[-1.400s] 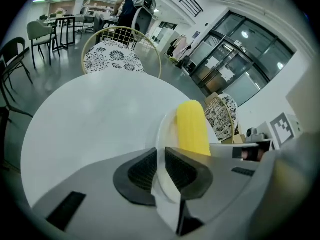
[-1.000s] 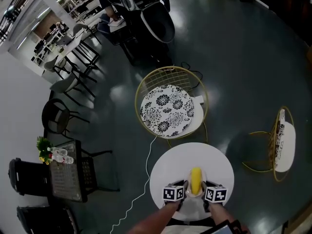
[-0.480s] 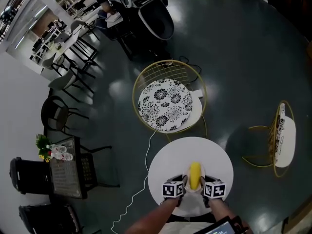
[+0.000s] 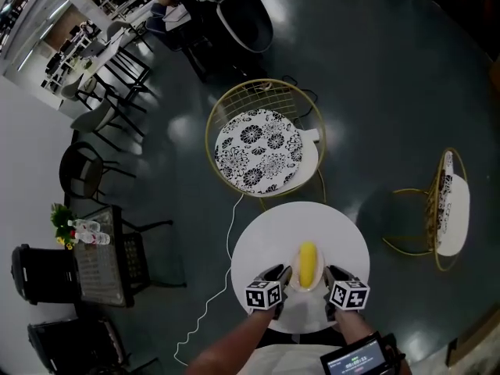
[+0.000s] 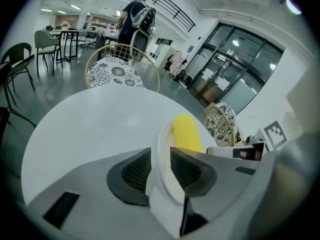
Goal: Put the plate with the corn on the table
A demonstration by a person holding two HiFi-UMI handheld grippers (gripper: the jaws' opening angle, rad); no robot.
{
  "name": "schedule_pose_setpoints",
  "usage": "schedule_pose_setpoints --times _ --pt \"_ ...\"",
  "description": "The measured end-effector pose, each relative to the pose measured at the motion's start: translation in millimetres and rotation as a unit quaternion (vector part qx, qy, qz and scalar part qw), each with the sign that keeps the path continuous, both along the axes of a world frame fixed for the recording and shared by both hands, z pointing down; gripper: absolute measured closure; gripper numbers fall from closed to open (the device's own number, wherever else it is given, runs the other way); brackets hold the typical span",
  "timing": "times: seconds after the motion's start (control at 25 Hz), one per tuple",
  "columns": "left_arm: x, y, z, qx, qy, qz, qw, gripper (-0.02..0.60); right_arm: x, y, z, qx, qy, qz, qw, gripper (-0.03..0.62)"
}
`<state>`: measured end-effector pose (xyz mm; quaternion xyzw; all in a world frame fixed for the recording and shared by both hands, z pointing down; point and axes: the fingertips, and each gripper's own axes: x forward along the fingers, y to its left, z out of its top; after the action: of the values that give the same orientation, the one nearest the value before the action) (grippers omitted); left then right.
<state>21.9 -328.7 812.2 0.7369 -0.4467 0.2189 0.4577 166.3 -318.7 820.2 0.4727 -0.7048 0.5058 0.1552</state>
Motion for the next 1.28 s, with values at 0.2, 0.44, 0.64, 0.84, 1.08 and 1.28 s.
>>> schedule_pose_setpoints --times 0.2,0.44,0.64,0.84,1.08,1.28 --pt "-22.6 16.2 -15.6 0.033 -0.015 -0.001 0.9994 0.483 4.7 5.1 -13.3 0.044 0.0 -0.002 0.999 0.546" --pt "-33.7 32.4 -44.1 0.066 -0.011 0.021 0.9975 0.574 8.4 13.9 -39.8 0.072 -0.004 -0.004 0.997 0.588" --pt "-39.0 67.6 -66.0 0.079 0.016 0.043 0.9958 0.575 3.8 49.8 -59.4 0.068 -0.011 -0.001 0.998 0.588" --pt "-58.9 99.9 -86.5 0.091 0.026 0.022 0.9953 0.575 -8.3 74.0 -87.6 0.083 -0.019 -0.002 0.996 0.588" --pt "-70.5 134.7 -115.4 0.113 0.04 0.007 0.9927 0.575 -19.4 108.0 -123.2 0.102 -0.022 -0.023 0.994 0.588" --pt "-81.4 147.9 -142.9 0.149 0.051 0.009 0.9875 0.575 -33.1 122.5 -150.3 0.132 -0.027 -0.037 0.99 0.588"
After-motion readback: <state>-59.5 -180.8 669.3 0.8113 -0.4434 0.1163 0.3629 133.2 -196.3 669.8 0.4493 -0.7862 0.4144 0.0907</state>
